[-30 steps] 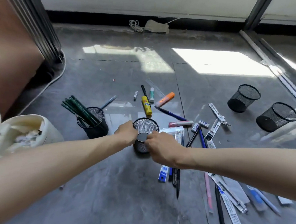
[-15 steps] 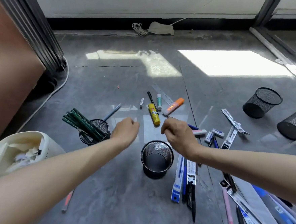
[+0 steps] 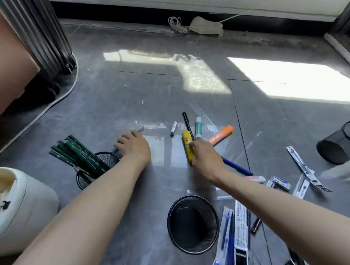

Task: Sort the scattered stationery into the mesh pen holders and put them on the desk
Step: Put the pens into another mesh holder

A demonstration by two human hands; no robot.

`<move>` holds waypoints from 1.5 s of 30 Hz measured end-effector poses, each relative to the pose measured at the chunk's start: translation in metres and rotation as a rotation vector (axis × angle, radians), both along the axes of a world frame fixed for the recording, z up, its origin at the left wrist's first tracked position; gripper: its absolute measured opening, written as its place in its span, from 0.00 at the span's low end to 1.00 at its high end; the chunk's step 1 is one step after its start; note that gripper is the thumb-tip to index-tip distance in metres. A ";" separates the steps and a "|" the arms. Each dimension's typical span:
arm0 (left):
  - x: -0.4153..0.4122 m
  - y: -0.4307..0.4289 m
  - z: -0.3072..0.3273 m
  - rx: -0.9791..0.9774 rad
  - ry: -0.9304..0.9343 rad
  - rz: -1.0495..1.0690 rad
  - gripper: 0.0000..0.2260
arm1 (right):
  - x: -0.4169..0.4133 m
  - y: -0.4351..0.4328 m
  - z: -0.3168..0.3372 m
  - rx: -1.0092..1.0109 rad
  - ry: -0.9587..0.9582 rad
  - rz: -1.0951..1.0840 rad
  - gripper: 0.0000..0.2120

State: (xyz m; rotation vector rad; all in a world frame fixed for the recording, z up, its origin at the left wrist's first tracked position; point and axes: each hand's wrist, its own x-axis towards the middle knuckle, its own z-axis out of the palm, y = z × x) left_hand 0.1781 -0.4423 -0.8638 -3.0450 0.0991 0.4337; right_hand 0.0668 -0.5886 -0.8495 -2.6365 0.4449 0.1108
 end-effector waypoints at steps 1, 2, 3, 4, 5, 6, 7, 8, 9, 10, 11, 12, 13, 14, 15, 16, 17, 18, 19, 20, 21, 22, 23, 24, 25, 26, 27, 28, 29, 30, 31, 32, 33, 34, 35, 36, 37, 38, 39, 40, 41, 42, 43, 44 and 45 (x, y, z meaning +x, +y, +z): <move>0.000 0.002 -0.002 0.030 -0.051 -0.028 0.18 | 0.005 -0.001 0.000 -0.018 -0.014 0.020 0.14; 0.001 0.002 -0.005 0.065 -0.097 -0.083 0.17 | 0.011 -0.001 0.000 -0.034 -0.025 0.031 0.14; 0.001 0.000 -0.005 0.099 -0.114 -0.136 0.16 | 0.016 -0.002 0.000 -0.052 -0.031 0.036 0.14; 0.000 -0.003 -0.005 0.105 -0.120 -0.162 0.16 | 0.022 -0.002 0.000 -0.072 -0.035 0.035 0.14; 0.000 -0.006 -0.004 0.080 -0.117 -0.165 0.15 | 0.028 -0.002 0.001 -0.086 -0.034 0.028 0.13; 0.000 -0.010 -0.002 0.028 -0.113 -0.156 0.15 | 0.035 -0.001 0.001 -0.097 -0.029 0.014 0.11; -0.001 -0.014 0.002 -0.053 -0.107 -0.136 0.15 | 0.041 -0.001 0.002 -0.093 -0.016 -0.011 0.10; -0.002 -0.018 0.006 -0.152 -0.107 -0.110 0.15 | 0.047 -0.001 0.002 -0.078 -0.002 -0.048 0.10; -0.004 -0.021 0.010 -0.239 -0.097 -0.097 0.14 | 0.051 0.000 0.002 -0.055 0.008 -0.096 0.09; -0.007 -0.025 0.012 -0.304 -0.088 -0.099 0.12 | 0.055 0.000 0.001 -0.036 0.008 -0.148 0.08; -0.011 -0.027 0.014 -0.354 -0.082 -0.106 0.11 | 0.057 0.001 0.000 -0.023 0.001 -0.191 0.06; -0.016 -0.027 0.013 -0.392 -0.068 -0.115 0.11 | 0.059 0.002 -0.003 -0.013 -0.004 -0.221 0.04; -0.022 -0.027 0.011 -0.421 -0.046 -0.127 0.09 | 0.060 0.004 -0.006 0.006 -0.001 -0.254 0.03; -0.027 -0.025 0.008 -0.443 -0.017 -0.137 0.08 | 0.059 0.006 -0.008 0.031 0.011 -0.286 0.04; -0.033 -0.023 0.005 -0.459 0.014 -0.142 0.06 | 0.059 0.009 -0.008 0.057 0.026 -0.316 0.06; -0.037 -0.020 0.002 -0.469 0.040 -0.140 0.05 | 0.058 0.011 -0.008 0.075 0.051 -0.333 0.09; -0.041 -0.018 -0.001 -0.475 0.058 -0.138 0.05 | 0.056 0.012 -0.005 0.074 0.090 -0.324 0.13; -0.043 -0.015 -0.003 -0.481 0.069 -0.137 0.05 | 0.053 0.012 -0.002 0.064 0.144 -0.287 0.17; -0.046 -0.013 -0.003 -0.490 0.073 -0.140 0.05 | 0.049 0.011 0.002 0.060 0.207 -0.228 0.18; -0.047 -0.012 -0.003 -0.500 0.071 -0.145 0.04 | 0.043 0.009 0.005 0.055 0.263 -0.157 0.15; -0.048 -0.010 -0.003 -0.510 0.066 -0.148 0.03 | 0.034 0.005 0.007 0.045 0.318 -0.091 0.09; -0.049 -0.008 -0.002 -0.511 0.060 -0.148 0.03 | 0.024 -0.001 0.010 0.018 0.364 -0.038 0.03; -0.050 -0.006 -0.001 -0.506 0.056 -0.148 0.03 | 0.013 -0.008 0.011 -0.021 0.389 -0.003 0.05; -0.052 -0.004 -0.001 -0.495 0.057 -0.150 0.02 | 0.000 -0.015 0.015 -0.096 0.403 0.032 0.08; -0.054 -0.003 0.001 -0.483 0.058 -0.161 0.02 | -0.012 -0.023 0.017 -0.202 0.402 0.053 0.12; -0.056 -0.002 0.002 -0.472 0.063 -0.175 0.02 | -0.023 -0.031 0.020 -0.308 0.390 0.068 0.16; -0.059 0.000 0.004 -0.463 0.068 -0.188 0.02 | -0.032 -0.040 0.023 -0.384 0.377 0.071 0.17; -0.063 0.001 0.005 -0.454 0.076 -0.199 0.02 | -0.039 -0.047 0.025 -0.424 0.361 0.067 0.16; -0.068 0.001 0.007 -0.450 0.083 -0.214 0.02 | -0.046 -0.056 0.027 -0.438 0.348 0.052 0.14; -0.071 0.003 0.008 -0.441 0.095 -0.227 0.03 | -0.046 -0.061 0.026 -0.455 0.338 0.032 0.13; -0.076 0.004 0.009 -0.437 0.107 -0.244 0.03 | -0.047 -0.068 0.024 -0.481 0.323 0.015 0.12; -0.080 0.006 0.010 -0.433 0.117 -0.258 0.03 | -0.046 -0.074 0.025 -0.507 0.314 0.018 0.12; -0.085 0.008 0.011 -0.430 0.121 -0.266 0.03 | -0.047 -0.079 0.024 -0.519 0.307 0.028 0.11; -0.090 0.011 0.012 -0.422 0.119 -0.265 0.03 | -0.047 -0.084 0.022 -0.506 0.302 0.041 0.10; -0.094 0.015 0.013 -0.408 0.114 -0.257 0.03 | -0.048 -0.088 0.019 -0.456 0.294 0.051 0.09; -0.098 0.021 0.014 -0.390 0.112 -0.243 0.03 | -0.048 -0.091 0.015 -0.374 0.294 0.051 0.07; -0.101 0.028 0.014 -0.380 0.108 -0.228 0.03 | -0.049 -0.092 0.011 -0.287 0.299 0.049 0.06; -0.105 0.036 0.014 -0.374 0.106 -0.208 0.03 | -0.049 -0.091 0.009 -0.213 0.309 0.048 0.07; -0.110 0.044 0.015 -0.373 0.102 -0.186 0.04 | -0.048 -0.091 0.007 -0.162 0.316 0.054 0.11; -0.114 0.053 0.016 -0.369 0.103 -0.165 0.04 | -0.048 -0.088 0.008 -0.140 0.337 0.061 0.14; -0.117 0.062 0.017 -0.360 0.103 -0.149 0.05 | -0.046 -0.087 0.009 -0.136 0.354 0.068 0.15; -0.122 0.074 0.019 -0.342 0.107 -0.124 0.05 | -0.043 -0.081 0.010 -0.131 0.369 0.071 0.14; -0.126 0.084 0.021 -0.329 0.106 -0.104 0.04 | -0.041 -0.078 0.013 -0.121 0.363 0.070 0.13; -0.130 0.094 0.022 -0.308 0.098 -0.082 0.04 | -0.039 -0.073 0.017 -0.107 0.345 0.067 0.11; -0.135 0.103 0.022 -0.280 0.070 -0.063 0.04 | -0.038 -0.070 0.019 -0.083 0.313 0.066 0.10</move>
